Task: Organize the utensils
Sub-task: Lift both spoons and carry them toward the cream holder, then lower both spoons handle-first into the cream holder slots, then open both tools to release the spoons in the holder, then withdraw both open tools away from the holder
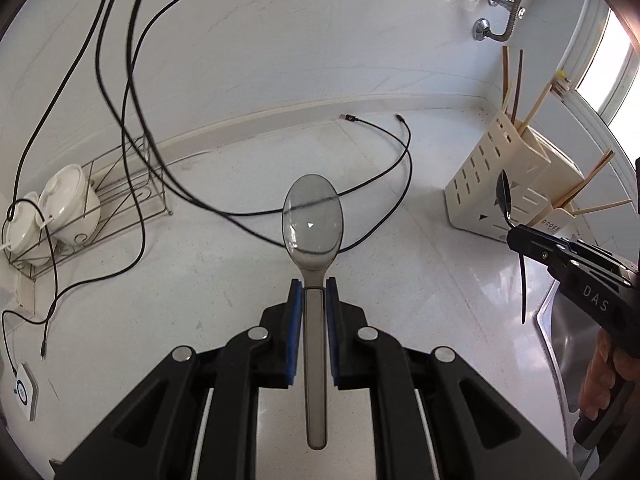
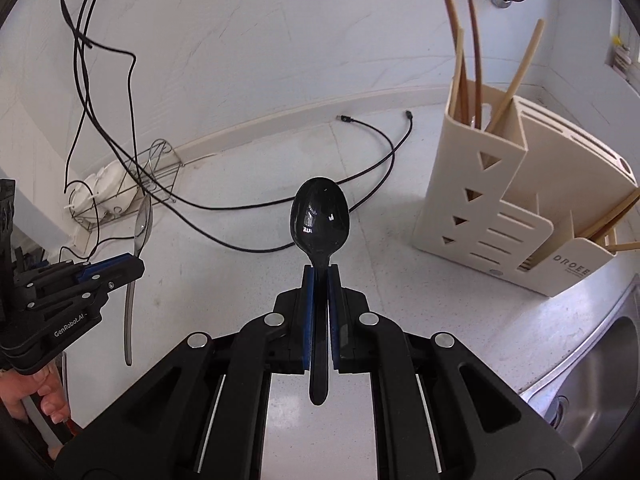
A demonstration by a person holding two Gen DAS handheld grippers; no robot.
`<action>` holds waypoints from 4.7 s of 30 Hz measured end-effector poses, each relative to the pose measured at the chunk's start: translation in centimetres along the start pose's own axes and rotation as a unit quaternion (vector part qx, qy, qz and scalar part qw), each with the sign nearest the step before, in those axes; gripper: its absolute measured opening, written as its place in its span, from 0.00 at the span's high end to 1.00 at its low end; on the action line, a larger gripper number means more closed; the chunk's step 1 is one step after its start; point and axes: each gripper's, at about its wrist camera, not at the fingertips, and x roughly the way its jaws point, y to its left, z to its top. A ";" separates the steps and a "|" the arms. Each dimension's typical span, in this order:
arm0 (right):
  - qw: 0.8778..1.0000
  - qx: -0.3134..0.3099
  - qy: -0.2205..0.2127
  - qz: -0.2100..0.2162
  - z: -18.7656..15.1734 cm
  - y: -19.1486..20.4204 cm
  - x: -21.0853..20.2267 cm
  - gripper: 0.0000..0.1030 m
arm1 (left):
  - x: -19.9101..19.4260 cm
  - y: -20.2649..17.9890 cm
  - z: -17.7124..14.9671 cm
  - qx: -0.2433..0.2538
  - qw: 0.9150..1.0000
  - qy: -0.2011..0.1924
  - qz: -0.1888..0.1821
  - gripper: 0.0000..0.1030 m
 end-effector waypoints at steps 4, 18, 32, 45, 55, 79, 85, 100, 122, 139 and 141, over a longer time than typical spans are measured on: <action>0.999 0.013 -0.034 -0.010 1.3 -1.8 -2.2 0.94 | -0.9 -2.5 2.4 0.018 0.999 -0.030 -0.019 0.89; 0.983 0.069 -0.158 -0.058 4.5 -9.7 -9.0 0.94 | -5.2 -11.5 9.8 0.067 0.971 -0.211 -0.091 0.89; 0.952 0.094 -0.275 -0.095 3.8 -15.2 -12.0 0.94 | -7.2 -16.1 11.6 0.088 0.912 -0.364 -0.165 0.89; 0.903 0.050 -0.411 -0.113 0.1 -16.9 -10.2 0.94 | -1.7 -19.7 9.7 0.118 0.883 -0.433 -0.139 0.89; 0.895 0.031 -0.423 -0.139 -0.3 -17.6 -7.4 0.94 | 2.5 -21.0 9.0 0.142 0.878 -0.443 -0.110 0.89; 0.885 0.047 -0.435 -0.160 -1.7 -18.7 -5.4 0.94 | 4.8 -21.9 7.3 0.149 0.872 -0.455 -0.098 0.59; 0.886 0.036 -0.433 -0.162 -1.7 -18.4 -5.2 0.94 | 4.0 -21.9 6.1 0.151 0.860 -0.480 -0.085 0.34; 0.879 0.047 -0.442 -0.172 -2.0 -18.2 -6.0 0.53 | 2.9 -21.1 5.8 0.137 0.861 -0.483 -0.079 0.21; 0.868 0.041 -0.468 -0.163 -2.1 -17.1 -9.6 0.37 | -1.0 -19.7 4.8 0.134 0.855 -0.498 -0.045 0.10; 0.859 0.027 -0.484 -0.161 -4.3 -15.8 -14.1 0.08 | -5.7 -17.7 1.4 0.129 0.868 -0.479 -0.004 0.05; 0.861 0.028 -0.479 -0.167 -4.8 -15.4 -14.6 0.08 | -6.5 -17.3 0.8 0.126 0.872 -0.473 -0.008 0.05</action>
